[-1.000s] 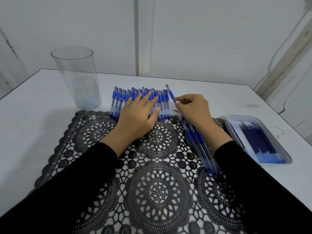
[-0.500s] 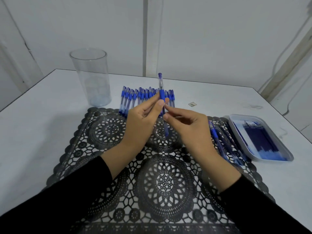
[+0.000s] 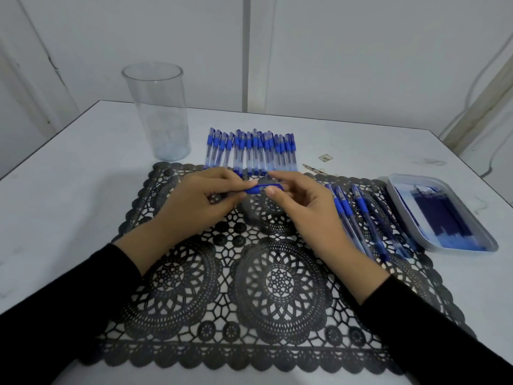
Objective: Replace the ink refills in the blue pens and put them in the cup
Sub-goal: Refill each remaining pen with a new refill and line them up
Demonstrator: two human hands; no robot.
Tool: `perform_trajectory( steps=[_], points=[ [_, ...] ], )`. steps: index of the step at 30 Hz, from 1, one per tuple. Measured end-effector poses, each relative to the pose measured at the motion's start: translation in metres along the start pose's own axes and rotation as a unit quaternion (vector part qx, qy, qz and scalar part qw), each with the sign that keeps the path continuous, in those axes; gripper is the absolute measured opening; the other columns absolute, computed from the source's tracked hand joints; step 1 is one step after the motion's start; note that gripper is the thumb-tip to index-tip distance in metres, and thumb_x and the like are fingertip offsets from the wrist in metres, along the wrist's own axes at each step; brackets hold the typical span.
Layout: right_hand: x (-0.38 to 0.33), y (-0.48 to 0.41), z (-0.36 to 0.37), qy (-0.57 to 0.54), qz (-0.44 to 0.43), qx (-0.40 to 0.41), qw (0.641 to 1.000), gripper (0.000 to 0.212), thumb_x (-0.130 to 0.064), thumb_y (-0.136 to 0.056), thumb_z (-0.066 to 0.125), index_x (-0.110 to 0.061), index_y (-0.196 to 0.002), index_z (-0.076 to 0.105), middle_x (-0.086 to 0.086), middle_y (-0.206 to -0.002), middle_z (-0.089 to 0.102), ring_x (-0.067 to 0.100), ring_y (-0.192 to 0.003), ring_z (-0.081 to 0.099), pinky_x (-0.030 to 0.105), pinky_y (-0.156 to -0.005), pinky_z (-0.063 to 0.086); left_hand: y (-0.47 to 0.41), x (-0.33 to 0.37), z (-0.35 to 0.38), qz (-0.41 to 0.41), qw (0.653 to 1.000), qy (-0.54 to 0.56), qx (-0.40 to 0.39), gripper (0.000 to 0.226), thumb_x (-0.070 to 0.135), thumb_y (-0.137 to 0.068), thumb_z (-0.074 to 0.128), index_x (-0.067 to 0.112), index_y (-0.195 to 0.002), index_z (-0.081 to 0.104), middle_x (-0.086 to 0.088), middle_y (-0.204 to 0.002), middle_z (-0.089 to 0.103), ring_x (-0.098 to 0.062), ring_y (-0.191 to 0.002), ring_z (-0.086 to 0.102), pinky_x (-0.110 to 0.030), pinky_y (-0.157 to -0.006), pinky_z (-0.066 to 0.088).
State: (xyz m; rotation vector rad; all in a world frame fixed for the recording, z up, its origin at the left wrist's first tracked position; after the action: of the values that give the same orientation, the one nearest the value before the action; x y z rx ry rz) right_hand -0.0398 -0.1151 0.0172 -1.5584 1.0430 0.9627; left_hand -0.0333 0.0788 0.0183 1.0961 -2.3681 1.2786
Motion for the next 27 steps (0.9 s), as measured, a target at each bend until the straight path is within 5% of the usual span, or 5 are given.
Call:
perform_trajectory(
  steps=[4,7,13,19,27],
  points=[
    [0.007,-0.002,-0.001,0.06,-0.003,-0.016,0.998,0.011,-0.024,-0.089,0.07,-0.024,-0.099,0.074,0.009,-0.077,0.067,0.024,-0.067,0.057,0.039,-0.069,0.053,0.0,-0.003,0.005,-0.013,0.999,-0.005,-0.031,0.033,0.012,-0.089,0.073,0.022,-0.12,0.071,0.006,-0.099,0.071,-0.015,-0.079,0.066,-0.033,-0.066,0.054],
    [0.01,-0.003,0.001,0.065,0.018,-0.03,0.997,0.011,-0.023,-0.089,0.07,-0.026,-0.1,0.073,0.013,-0.077,0.067,0.032,-0.075,0.064,0.045,-0.073,0.056,0.001,-0.007,0.004,-0.033,0.998,-0.031,-0.042,0.036,0.031,-0.091,0.07,0.031,-0.126,0.067,0.012,-0.103,0.07,-0.015,-0.081,0.068,-0.041,-0.071,0.056],
    [0.014,-0.005,0.001,0.053,0.034,-0.041,0.997,0.01,-0.016,-0.089,0.07,-0.017,-0.095,0.076,0.013,-0.081,0.071,0.037,-0.084,0.064,0.043,-0.08,0.056,0.001,-0.004,0.007,-0.021,0.991,-0.111,-0.069,0.033,0.038,-0.093,0.06,0.05,-0.124,0.061,0.02,-0.09,0.063,-0.001,-0.07,0.057,-0.017,-0.052,0.04],
    [0.013,-0.005,0.003,0.063,0.035,-0.041,0.997,0.013,-0.015,-0.088,0.07,-0.028,-0.089,0.075,0.018,-0.082,0.07,0.041,-0.084,0.062,0.049,-0.079,0.054,0.0,-0.004,0.009,-0.015,0.988,-0.126,-0.085,0.038,0.03,-0.092,0.06,0.05,-0.124,0.059,0.02,-0.086,0.06,0.005,-0.065,0.052,-0.016,-0.045,0.037],
    [0.02,-0.007,-0.003,0.066,0.058,-0.014,0.996,0.008,-0.015,-0.092,0.066,-0.02,-0.087,0.07,0.027,-0.086,0.063,0.019,-0.07,0.053,0.028,-0.065,0.048,0.004,-0.009,-0.001,-0.043,0.992,-0.114,-0.017,0.037,0.022,-0.092,0.064,0.044,-0.121,0.064,0.021,-0.083,0.06,-0.004,-0.067,0.054,-0.034,-0.047,0.047]
  ],
)
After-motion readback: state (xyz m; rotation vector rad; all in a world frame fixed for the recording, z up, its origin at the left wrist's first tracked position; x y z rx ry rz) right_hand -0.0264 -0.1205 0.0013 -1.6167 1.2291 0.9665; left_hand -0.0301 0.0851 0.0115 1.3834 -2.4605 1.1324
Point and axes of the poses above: each hand's wrist, its own y-axis away from the middle knuckle, its own z-axis out of the palm, x = y × z, the point moved 4 cm from there along -y, towards the middle knuckle
